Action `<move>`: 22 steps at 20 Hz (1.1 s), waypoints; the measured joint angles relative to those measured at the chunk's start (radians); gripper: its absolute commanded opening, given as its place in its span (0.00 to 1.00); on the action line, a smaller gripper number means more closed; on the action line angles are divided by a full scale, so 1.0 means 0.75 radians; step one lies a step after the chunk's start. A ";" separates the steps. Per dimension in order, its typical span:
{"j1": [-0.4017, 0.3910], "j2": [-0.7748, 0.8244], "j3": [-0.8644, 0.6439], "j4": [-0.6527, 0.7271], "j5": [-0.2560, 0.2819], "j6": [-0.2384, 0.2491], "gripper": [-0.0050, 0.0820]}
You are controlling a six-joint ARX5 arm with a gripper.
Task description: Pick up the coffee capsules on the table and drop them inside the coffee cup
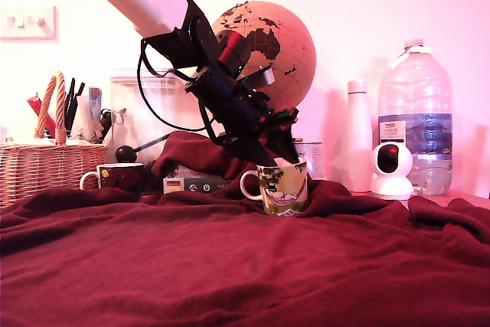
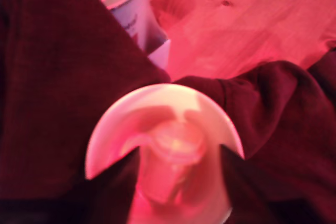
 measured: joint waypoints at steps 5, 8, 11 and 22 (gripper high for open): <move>-0.001 -0.002 0.030 -0.060 0.001 0.001 0.85; -0.001 -0.002 0.082 -0.138 -0.001 0.010 0.85; -0.001 -0.002 0.151 -0.226 -0.001 0.030 0.72; 0.000 -0.011 0.310 -0.500 0.009 0.070 0.04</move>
